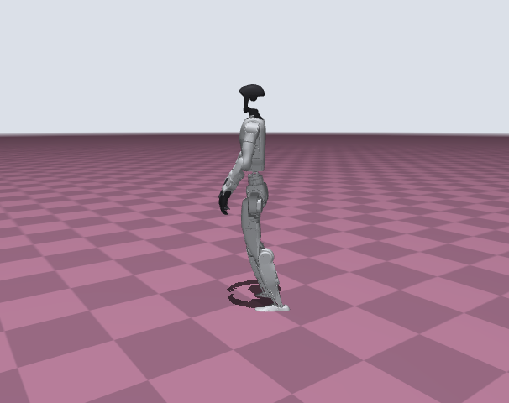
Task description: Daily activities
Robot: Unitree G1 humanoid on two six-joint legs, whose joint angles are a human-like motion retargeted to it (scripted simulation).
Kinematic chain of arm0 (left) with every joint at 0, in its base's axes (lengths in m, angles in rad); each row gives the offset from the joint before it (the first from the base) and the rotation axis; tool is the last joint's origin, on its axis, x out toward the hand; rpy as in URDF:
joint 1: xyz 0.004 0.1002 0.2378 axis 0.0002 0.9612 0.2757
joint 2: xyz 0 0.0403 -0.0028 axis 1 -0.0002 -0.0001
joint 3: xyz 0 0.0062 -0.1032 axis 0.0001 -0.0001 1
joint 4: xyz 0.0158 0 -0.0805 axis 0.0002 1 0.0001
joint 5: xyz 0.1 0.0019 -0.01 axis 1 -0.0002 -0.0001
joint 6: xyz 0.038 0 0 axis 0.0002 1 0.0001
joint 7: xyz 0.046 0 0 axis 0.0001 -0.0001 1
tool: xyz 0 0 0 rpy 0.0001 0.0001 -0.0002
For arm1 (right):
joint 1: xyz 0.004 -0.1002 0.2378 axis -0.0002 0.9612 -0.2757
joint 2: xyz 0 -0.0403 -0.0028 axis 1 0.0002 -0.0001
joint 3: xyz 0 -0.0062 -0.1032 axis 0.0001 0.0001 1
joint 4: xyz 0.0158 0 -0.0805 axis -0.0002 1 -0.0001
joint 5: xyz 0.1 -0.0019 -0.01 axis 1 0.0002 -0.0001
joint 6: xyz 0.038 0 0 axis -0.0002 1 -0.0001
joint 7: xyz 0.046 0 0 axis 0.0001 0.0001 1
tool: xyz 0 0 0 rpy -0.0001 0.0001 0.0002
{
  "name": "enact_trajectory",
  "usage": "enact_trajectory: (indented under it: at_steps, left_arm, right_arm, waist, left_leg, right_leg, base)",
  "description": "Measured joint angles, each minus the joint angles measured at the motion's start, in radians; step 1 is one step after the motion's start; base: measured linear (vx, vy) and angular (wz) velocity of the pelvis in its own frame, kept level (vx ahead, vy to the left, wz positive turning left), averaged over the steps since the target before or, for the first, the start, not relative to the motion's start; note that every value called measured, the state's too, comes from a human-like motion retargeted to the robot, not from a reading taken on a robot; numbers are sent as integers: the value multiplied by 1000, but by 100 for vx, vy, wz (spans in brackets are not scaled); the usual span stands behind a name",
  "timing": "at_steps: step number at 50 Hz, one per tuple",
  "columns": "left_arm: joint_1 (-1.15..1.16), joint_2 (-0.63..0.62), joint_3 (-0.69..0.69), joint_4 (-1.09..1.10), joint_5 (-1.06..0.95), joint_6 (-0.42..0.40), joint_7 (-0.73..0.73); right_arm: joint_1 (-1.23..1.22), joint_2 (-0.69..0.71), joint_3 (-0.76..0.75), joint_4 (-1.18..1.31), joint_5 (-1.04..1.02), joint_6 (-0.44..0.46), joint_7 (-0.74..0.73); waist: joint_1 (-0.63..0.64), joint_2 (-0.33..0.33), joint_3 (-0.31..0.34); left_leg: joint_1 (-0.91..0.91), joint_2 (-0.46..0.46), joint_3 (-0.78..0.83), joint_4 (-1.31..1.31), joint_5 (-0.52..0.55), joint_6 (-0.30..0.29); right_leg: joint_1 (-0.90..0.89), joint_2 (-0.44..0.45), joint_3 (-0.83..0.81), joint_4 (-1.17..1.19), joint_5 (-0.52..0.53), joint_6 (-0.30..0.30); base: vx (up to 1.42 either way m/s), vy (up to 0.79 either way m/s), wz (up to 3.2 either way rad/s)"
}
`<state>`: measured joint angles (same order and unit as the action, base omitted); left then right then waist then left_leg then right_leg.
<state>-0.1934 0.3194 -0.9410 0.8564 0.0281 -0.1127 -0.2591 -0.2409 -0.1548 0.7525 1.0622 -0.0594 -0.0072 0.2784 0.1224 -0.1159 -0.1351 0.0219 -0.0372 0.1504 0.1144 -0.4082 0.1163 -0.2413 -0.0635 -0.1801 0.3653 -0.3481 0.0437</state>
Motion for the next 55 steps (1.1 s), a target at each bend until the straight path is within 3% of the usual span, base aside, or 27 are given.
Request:
enact_trajectory:
  at_steps: [31, 55]
  left_arm:
    - [-10, -21, -47, -48, -150, 9, 31]
    - [-9, -10, -48, -78, -155, 6, 23]
  right_arm:
    - [-105, 4, 40, -29, 64, 4, -5]
    - [-126, 23, 45, -34, 41, 4, -17]
  waist:
    - [-10, -1, -4]
    - [-36, 0, -17]
  left_leg:
    - [2, -16, 4, -26, -2, -7]
    - [12, -13, 43, -11, -10, -2]
  right_leg:
    - [-69, -19, 6, 104, -47, 8]
    - [-55, 5, 48, 63, -15, 37]
  base:
    - [0, 0, 0]
    - [0, 0, 0]
